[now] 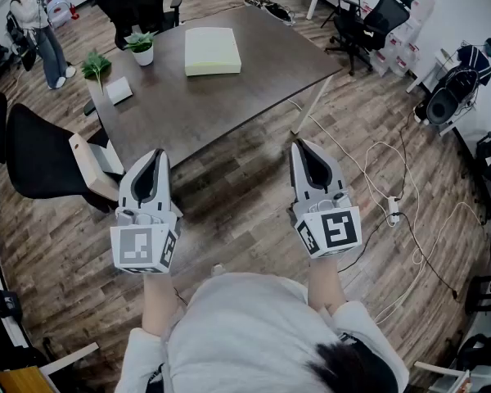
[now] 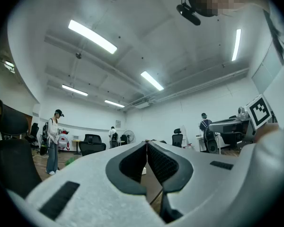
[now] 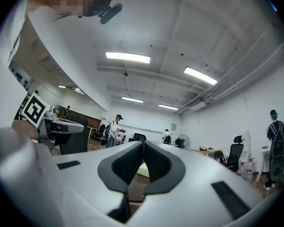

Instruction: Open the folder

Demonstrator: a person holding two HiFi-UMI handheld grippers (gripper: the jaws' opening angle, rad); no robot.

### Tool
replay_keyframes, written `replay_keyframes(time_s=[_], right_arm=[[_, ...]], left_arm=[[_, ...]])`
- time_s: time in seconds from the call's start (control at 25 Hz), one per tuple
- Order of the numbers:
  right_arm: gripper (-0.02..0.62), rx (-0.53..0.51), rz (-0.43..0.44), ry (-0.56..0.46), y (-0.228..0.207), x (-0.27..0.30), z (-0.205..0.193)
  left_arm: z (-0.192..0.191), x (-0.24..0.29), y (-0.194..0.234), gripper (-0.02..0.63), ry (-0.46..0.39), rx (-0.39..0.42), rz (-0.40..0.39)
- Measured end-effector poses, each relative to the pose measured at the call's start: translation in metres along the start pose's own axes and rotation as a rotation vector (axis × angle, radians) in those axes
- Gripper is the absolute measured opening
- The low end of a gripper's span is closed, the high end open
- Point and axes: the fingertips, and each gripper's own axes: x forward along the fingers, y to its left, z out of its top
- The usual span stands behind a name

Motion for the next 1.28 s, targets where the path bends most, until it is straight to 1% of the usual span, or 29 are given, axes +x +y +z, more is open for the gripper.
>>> replay_keyframes(time_s=[0.44,0.6,0.76,1.0,1.16,1.28], right_arm=[[0.015,0.003,-0.011,-0.003,0.008,0.004,0.000],[0.015,0.002,-0.034,0.000,0.011,0.004,-0.001],[0.015,0.014,-0.065,-0.021,0.015,0.003,0.001],[0.015,0.033,-0.056,-0.026,0.026,0.006,-0.004],[0.015,0.044,-0.060,-0.018,0.022,0.016,-0.009],[0.015,0.035,-0.048,-0.012,0.020,0.027,-0.013]], left_arm=[[-0.003,0.001,0.010,0.010,0.000,-0.003,0.001],[-0.004,-0.001,0.015,0.009,-0.006,-0.001,-0.010],[-0.004,-0.004,0.021,0.009,-0.009,0.013,-0.023],[-0.007,-0.006,0.033,0.009,-0.034,0.013,-0.026],[-0.014,0.003,0.033,0.010,-0.015,0.009,-0.047],[-0.021,0.014,0.039,0.009,0.002,-0.010,-0.045]])
